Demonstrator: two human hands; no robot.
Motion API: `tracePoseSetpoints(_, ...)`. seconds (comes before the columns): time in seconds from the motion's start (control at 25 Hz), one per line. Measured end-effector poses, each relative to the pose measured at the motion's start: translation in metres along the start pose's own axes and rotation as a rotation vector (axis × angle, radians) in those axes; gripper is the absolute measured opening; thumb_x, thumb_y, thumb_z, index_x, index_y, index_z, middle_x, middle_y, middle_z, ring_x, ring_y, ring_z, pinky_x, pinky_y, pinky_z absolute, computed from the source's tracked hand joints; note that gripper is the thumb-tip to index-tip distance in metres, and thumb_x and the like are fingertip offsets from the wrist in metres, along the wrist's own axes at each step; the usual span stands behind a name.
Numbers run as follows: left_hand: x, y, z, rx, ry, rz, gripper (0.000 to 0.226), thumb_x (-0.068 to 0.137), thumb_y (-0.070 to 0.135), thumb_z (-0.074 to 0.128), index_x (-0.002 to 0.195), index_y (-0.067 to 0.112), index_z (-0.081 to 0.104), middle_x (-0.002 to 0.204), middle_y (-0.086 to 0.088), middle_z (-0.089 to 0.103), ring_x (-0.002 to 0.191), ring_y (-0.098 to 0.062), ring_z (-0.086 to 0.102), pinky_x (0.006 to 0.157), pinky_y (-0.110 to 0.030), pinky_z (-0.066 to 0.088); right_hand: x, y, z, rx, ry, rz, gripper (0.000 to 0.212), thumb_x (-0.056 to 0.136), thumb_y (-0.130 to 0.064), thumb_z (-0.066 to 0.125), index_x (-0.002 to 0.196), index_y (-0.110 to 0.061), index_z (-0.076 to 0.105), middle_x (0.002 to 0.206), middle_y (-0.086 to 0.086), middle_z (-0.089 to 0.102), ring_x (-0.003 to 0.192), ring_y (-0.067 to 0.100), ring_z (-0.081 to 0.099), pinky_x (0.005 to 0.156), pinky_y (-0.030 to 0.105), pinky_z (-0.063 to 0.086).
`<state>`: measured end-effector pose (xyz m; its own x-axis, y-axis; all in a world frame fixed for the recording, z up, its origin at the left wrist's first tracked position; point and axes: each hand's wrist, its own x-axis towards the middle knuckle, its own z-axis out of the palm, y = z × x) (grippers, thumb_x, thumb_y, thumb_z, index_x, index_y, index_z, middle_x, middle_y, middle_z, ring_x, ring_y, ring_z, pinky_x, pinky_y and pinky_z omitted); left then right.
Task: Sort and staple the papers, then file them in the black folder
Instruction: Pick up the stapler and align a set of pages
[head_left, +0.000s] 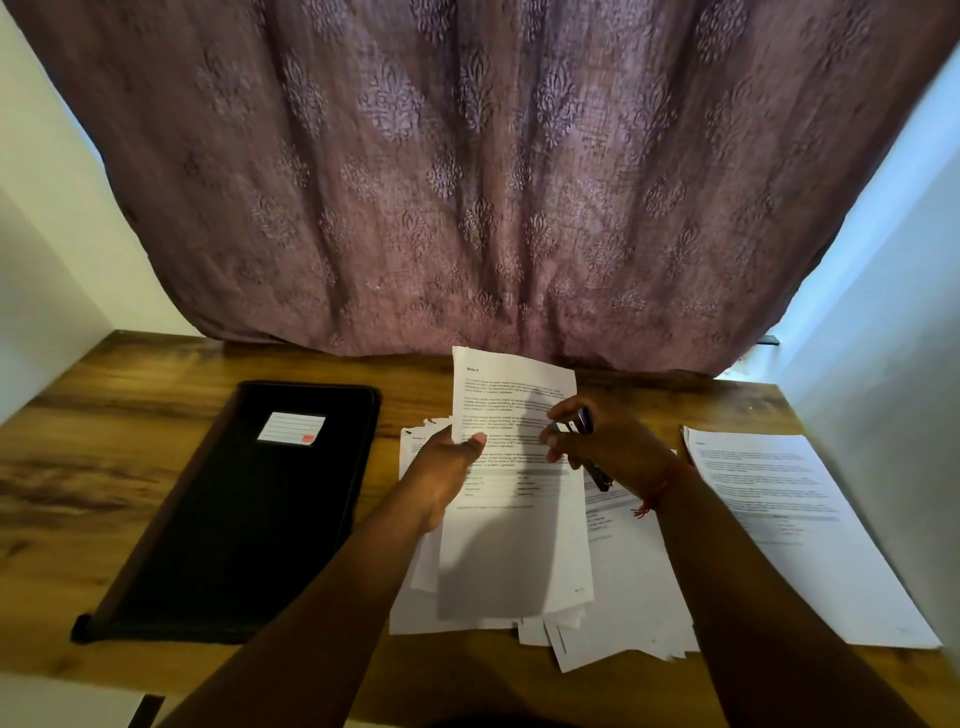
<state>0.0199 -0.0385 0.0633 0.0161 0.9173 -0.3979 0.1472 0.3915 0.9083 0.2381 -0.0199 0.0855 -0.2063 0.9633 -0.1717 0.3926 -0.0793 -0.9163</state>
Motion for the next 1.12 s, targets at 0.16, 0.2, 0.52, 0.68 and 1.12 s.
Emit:
tracePoseSetpoints(0.16, -0.003, 0.004, 0.002, 0.017, 0.004, 0.006, 0.033, 0.102, 0.032, 0.049, 0.134, 0.024, 0.055, 0.130, 0.003, 0.062, 0.105, -0.018, 0.061, 0.092, -0.036, 0.050, -0.003, -0.008, 0.003, 0.115, 0.024, 0.036, 0.018, 0.095, -0.025, 0.062, 0.112, -0.021, 0.058, 0.097, 0.013, 0.067, 0.056, 0.019, 0.058, 0.045, 0.026, 0.042)
tracePoseSetpoints(0.2, -0.004, 0.005, 0.003, 0.027, 0.004, 0.009, 0.034, 0.103, 0.032, 0.048, 0.135, 0.023, 0.055, 0.130, 0.002, 0.061, 0.103, -0.016, 0.059, 0.089, -0.034, 0.047, -0.002, -0.009, 0.004, 0.114, 0.026, 0.071, 0.018, 0.096, -0.031, 0.059, 0.111, -0.021, 0.058, 0.097, 0.014, 0.067, 0.055, 0.017, 0.055, 0.045, 0.026, 0.041)
tracePoseSetpoints(0.52, -0.004, 0.007, 0.005, 0.080, 0.005, 0.030, 0.036, 0.103, 0.033, 0.047, 0.138, 0.023, 0.052, 0.135, 0.002, 0.059, 0.100, -0.013, 0.056, 0.085, -0.030, 0.044, 0.005, -0.005, 0.009, 0.018, -0.011, 0.076, 0.027, 0.094, -0.034, 0.061, 0.112, -0.014, 0.059, 0.100, 0.009, 0.070, 0.079, 0.022, 0.068, 0.069, 0.037, 0.056)
tracePoseSetpoints(0.68, -0.002, 0.007, 0.005, 0.093, 0.009, 0.036, 0.036, 0.103, 0.034, 0.048, 0.138, 0.025, 0.052, 0.135, 0.002, 0.059, 0.103, -0.014, 0.057, 0.086, -0.031, 0.045, 0.004, -0.007, 0.012, 0.185, 0.052, 0.138, 0.043, 0.086, -0.034, 0.073, 0.105, -0.008, 0.045, 0.092, 0.017, 0.067, 0.056, 0.021, 0.060, 0.048, 0.032, 0.047)
tracePoseSetpoints(1.12, -0.001, 0.012, 0.010, 0.167, -0.041, 0.109, 0.037, 0.103, 0.036, 0.045, 0.139, 0.027, 0.051, 0.139, 0.003, 0.058, 0.123, -0.023, 0.057, 0.105, -0.042, 0.045, 0.008, -0.030, -0.005, -0.031, 0.039, 0.141, 0.047, 0.100, -0.049, 0.040, 0.107, -0.012, 0.067, 0.092, 0.011, 0.067, 0.070, 0.015, 0.060, 0.062, 0.029, 0.054)
